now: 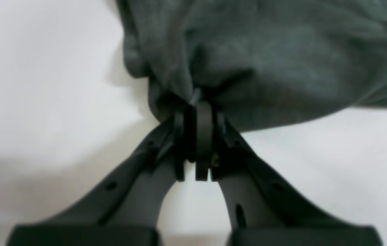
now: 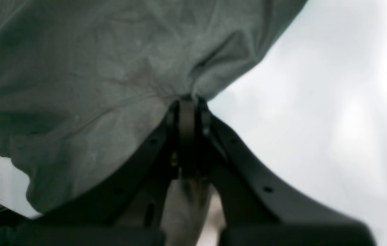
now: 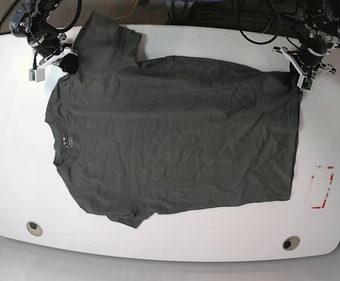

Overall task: Layout the t-shirt on the table in an organized manner, then fold the t-shirt properly
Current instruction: 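Grasp the shirt's collar-side corner with the left gripper, then lift the held edge with both grippers and fold it over the shirt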

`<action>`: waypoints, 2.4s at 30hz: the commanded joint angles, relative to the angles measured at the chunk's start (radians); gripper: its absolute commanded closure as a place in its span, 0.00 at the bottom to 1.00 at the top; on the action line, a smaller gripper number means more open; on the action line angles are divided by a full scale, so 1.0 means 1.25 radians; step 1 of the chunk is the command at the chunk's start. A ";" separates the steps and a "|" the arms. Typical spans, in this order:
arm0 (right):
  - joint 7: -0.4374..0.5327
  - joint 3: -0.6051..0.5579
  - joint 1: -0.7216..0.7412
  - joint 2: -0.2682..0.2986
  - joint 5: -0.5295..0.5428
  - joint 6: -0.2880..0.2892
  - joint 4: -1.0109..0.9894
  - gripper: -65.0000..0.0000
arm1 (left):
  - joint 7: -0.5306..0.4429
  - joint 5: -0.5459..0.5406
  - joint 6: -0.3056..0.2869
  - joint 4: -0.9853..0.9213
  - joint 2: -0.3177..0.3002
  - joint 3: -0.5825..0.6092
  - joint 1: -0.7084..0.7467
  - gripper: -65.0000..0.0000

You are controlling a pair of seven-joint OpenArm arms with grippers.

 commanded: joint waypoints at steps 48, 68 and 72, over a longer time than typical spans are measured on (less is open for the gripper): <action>-0.134 0.010 0.060 0.030 -0.003 -0.008 0.240 1.00 | 0.232 0.033 0.004 0.152 -0.042 0.029 -0.220 0.96; -0.153 0.006 0.222 0.066 -0.009 -0.010 0.140 1.00 | 0.232 0.035 0.004 0.145 -0.039 0.176 -0.281 0.96; -0.153 0.008 0.255 0.074 -0.009 -0.010 0.097 1.00 | 0.232 0.035 0.004 0.126 -0.039 0.177 -0.306 0.96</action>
